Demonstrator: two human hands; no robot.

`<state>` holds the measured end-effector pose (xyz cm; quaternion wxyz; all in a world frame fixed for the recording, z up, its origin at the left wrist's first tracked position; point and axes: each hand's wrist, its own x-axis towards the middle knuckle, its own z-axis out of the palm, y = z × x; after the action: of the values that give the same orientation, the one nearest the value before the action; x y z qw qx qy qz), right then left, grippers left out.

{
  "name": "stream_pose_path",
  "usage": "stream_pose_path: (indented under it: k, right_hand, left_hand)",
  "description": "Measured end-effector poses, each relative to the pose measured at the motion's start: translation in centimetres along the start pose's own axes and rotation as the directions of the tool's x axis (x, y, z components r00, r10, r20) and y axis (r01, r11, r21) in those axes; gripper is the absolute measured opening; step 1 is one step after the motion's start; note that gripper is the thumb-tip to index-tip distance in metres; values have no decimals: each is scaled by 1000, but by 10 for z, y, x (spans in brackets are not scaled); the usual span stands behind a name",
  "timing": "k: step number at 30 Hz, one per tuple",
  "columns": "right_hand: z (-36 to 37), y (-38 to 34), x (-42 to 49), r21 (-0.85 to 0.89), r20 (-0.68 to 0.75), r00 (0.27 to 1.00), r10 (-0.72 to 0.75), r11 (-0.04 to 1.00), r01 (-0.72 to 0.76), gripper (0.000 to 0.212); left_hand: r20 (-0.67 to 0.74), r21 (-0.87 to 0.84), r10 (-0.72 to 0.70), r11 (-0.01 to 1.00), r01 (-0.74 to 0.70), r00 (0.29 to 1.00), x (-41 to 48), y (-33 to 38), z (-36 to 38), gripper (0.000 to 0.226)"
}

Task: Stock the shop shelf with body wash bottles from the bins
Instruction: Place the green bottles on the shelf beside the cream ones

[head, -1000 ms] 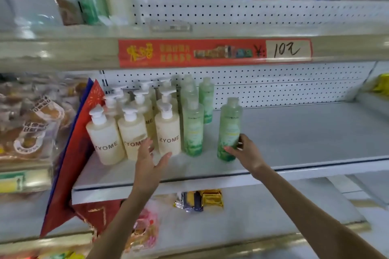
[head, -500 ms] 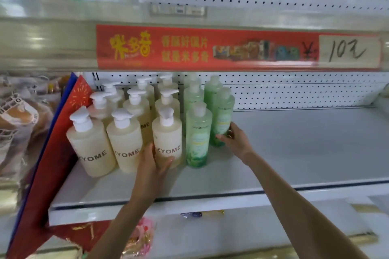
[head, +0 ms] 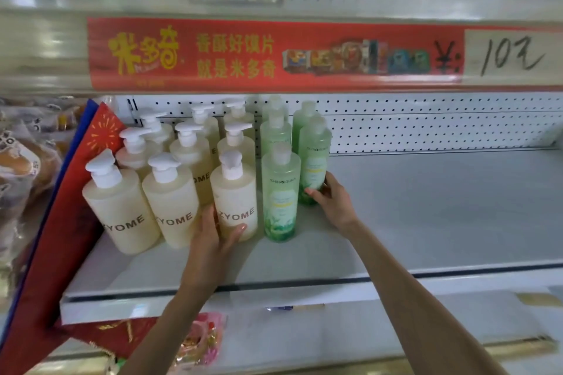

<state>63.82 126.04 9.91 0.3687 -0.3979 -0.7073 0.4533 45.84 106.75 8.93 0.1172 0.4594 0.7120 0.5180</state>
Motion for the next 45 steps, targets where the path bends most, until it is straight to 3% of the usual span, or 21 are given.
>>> stream_pose_path:
  k: [21,31,36,45]
  right_hand:
    - [-1,7,2,57,29,999,26,998,-27,46]
    - [-6,-9,-18,-140,17,989,147,980,-143,57]
    - [-32,-10,-68,-44,-53,978,201,978,-204,56]
    - [-75,-16,-211,260,-41,991,128,959,-113,15]
  left_hand:
    - [-10,-4,-1,1000,1,1000,0,-11,4,49]
    - [1,11,-12,1000,12,1000,-6,0,0,51]
    - [-70,-67,-51,997,46,996,-43,16,-1,45]
    - [-180,-54,-57,997,48,982,-167,38,42,44]
